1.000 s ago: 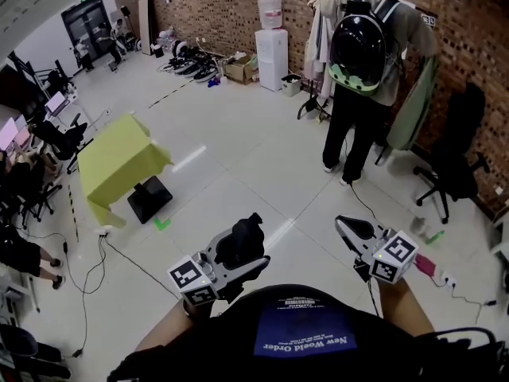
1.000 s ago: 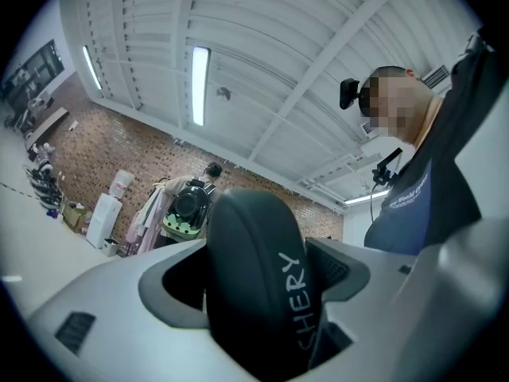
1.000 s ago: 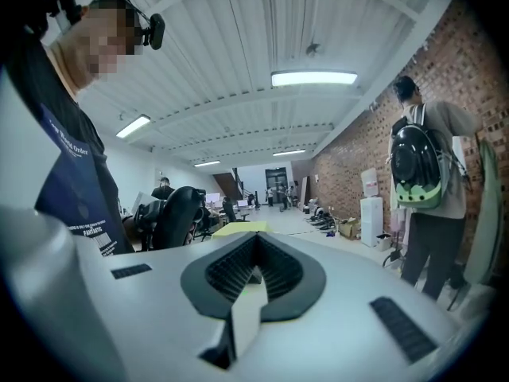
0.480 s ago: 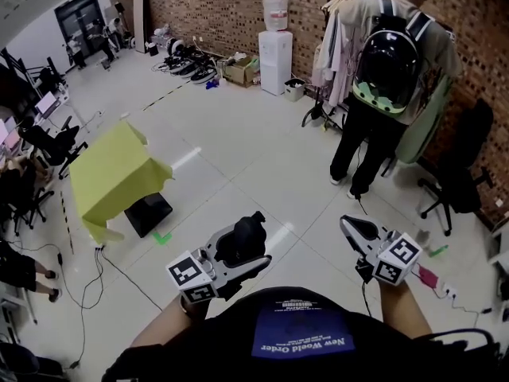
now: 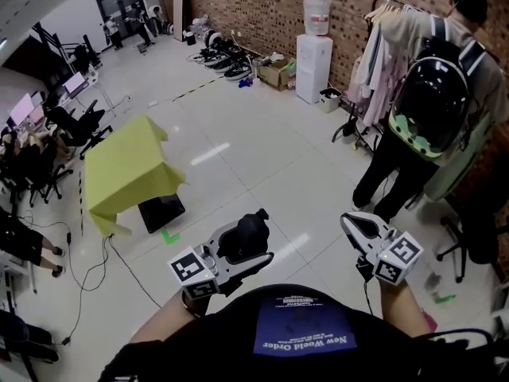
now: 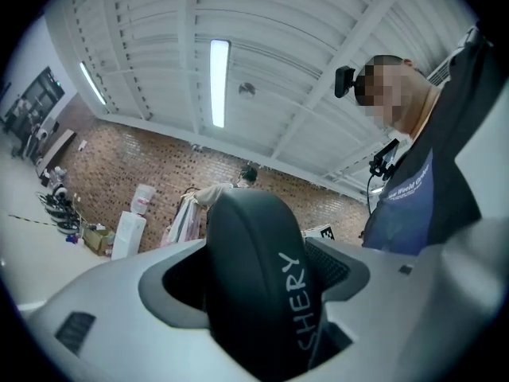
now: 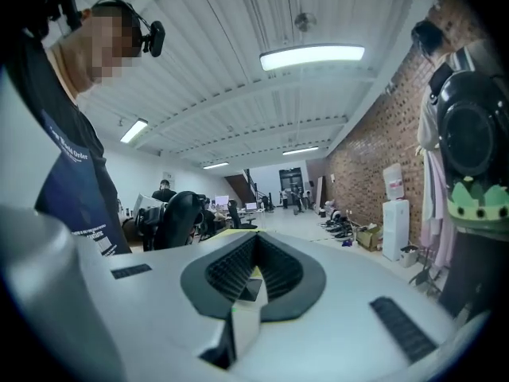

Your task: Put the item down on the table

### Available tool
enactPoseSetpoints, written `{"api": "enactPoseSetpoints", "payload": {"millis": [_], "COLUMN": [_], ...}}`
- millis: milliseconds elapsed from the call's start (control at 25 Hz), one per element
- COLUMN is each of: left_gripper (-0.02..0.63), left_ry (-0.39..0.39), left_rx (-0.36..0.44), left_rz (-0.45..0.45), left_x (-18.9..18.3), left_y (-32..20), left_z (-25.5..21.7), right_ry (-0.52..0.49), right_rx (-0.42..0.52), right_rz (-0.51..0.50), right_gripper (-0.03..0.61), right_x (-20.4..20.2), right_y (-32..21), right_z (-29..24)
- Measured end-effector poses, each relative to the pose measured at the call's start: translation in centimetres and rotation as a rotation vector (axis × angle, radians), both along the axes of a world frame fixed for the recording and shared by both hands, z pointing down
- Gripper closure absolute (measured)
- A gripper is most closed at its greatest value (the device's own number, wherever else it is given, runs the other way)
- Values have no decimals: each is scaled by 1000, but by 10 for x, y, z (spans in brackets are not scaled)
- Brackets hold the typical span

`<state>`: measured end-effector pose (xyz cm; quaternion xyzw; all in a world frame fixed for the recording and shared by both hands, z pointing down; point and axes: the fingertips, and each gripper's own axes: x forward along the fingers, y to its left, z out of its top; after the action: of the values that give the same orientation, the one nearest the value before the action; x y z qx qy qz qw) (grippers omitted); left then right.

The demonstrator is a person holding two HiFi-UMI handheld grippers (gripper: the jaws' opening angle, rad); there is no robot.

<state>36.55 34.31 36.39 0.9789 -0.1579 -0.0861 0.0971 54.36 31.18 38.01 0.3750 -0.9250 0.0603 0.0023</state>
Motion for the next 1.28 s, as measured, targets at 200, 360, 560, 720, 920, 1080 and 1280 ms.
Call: {"api": "enactPoseSetpoints", "payload": {"millis": [200,360,560,720,920,1080,1280], "left_gripper": [239,239,239,239,239,239,238], "left_ry": [28,32,46,108,105,41,40], "left_rx": [-16,-27,-46,-51,-27,9,-7], "left_rz": [-98,-125,-148,-122,-91,-67,-72], "left_x": [29,45,34,12,-45,-85,-120], "left_y": [-64,-107,-165,-229,-312,-370,-431], "left_z": [-9,-7,3,-2,-15,-16,-13], "right_ry": [13,0,-3,7,11,20,17], "right_rx": [32,28,-1,3,6,13,2], "right_rz": [-120,-158,-175,-159,-103,-64,-66], "right_gripper": [591,592,592,591,591,591,591], "right_x": [20,31,20,-2,-47,-79,-113], "right_y": [-70,-121,-182,-246,-324,-386,-450], "right_z": [-18,-16,0,0,-14,-23,-25]}}
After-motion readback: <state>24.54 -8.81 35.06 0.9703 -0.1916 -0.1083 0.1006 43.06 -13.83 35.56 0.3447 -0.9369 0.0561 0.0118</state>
